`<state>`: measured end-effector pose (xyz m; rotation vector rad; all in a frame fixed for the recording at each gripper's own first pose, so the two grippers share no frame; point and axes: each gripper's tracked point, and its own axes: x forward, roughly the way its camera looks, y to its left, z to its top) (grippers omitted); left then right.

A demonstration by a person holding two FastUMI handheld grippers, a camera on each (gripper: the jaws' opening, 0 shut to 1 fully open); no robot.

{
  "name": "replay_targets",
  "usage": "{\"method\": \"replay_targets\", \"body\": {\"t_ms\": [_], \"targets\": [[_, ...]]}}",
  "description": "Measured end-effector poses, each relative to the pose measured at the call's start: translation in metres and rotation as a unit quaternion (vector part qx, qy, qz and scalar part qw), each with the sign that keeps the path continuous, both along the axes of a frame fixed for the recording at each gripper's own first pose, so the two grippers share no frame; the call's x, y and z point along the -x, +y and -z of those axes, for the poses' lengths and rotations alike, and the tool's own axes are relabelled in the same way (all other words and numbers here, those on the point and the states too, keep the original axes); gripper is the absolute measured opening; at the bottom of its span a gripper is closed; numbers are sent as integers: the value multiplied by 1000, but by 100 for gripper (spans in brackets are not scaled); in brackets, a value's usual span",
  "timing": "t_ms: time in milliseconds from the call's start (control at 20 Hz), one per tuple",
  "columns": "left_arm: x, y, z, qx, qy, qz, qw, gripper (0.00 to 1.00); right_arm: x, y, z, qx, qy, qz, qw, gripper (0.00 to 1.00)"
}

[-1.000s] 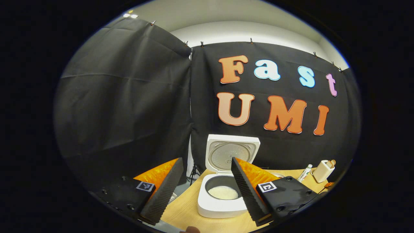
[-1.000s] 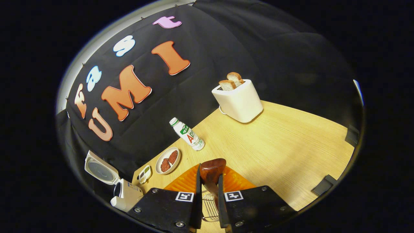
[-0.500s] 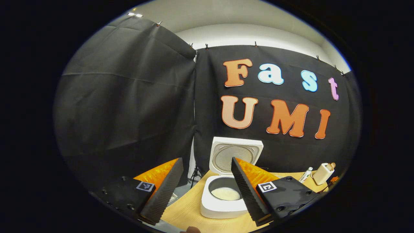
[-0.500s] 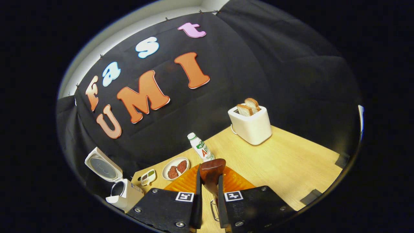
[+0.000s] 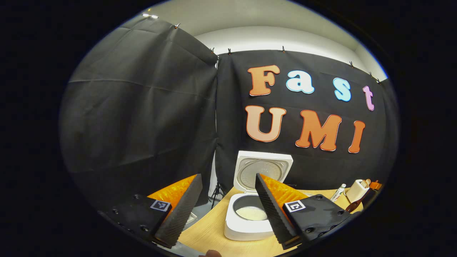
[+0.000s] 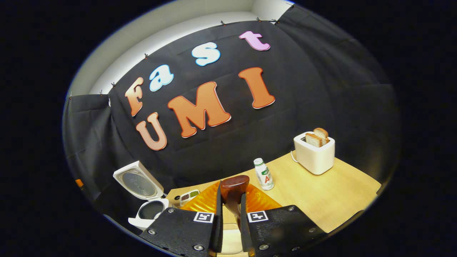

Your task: Close the left gripper, press the button to open the rice cooker; take a wooden spoon from the chopstick holder with the right hand, scoop a spoonful of rice and pour it into the rice cooker, then put the wooden spoon back into the chopstick holder.

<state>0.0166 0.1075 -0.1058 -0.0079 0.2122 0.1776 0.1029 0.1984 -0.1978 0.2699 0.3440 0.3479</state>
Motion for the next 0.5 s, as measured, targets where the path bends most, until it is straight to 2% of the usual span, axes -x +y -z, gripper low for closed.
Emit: {"method": "replay_targets", "body": {"t_ms": [150, 500], "targets": [[5, 4, 1, -9, 2, 0, 1000, 100, 12, 27, 16, 13, 8, -18, 1000, 20], [16, 23, 2, -22, 6, -13, 1000, 100, 37, 62, 79, 101, 13, -39, 994, 20]]}}
